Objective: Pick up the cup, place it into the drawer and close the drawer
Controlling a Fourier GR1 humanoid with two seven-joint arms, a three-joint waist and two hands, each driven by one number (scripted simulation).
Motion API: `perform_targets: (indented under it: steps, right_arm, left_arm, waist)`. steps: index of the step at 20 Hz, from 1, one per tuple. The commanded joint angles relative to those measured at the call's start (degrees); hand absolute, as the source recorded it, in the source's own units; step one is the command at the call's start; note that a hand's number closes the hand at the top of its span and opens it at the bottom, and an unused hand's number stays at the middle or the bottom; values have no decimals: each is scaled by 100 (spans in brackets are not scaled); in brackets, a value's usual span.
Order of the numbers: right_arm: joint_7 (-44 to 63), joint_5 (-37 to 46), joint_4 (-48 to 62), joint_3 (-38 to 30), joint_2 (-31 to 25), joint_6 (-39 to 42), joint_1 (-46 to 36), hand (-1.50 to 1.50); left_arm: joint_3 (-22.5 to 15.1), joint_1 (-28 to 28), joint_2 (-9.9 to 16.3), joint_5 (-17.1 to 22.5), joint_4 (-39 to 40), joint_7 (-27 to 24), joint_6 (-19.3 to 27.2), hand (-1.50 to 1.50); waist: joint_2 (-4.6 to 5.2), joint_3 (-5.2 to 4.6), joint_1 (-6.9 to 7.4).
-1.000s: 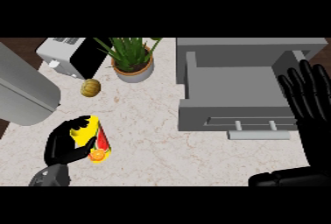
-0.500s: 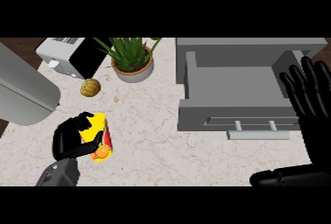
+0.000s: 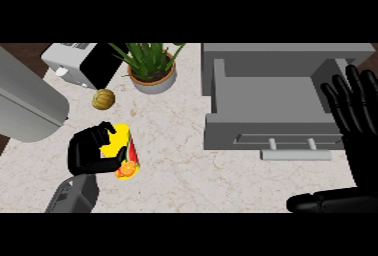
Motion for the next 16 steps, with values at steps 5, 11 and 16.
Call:
perform_targets:
  steps: [5, 11, 16]
  right_arm:
    - [-91, 169, 59, 160, 111, -45, 71, -150]
    - [-175, 220, 173, 129, 48, 29, 53, -150]
    - [-217, -189, 109, -211, -52, 169, 165, -150]
  left_arm:
    - [-589, 92, -187, 189, -2039, 1429, 32, 150]
    - [-877, -450, -517, 437, -2912, 2695, 676, 150]
    - [-1268, -706, -523, 456, -3919, 3544, 1337, 150]
  waist:
    - [-2, -8, 23]
    - [11, -11, -8]
    - [8, -10, -12]
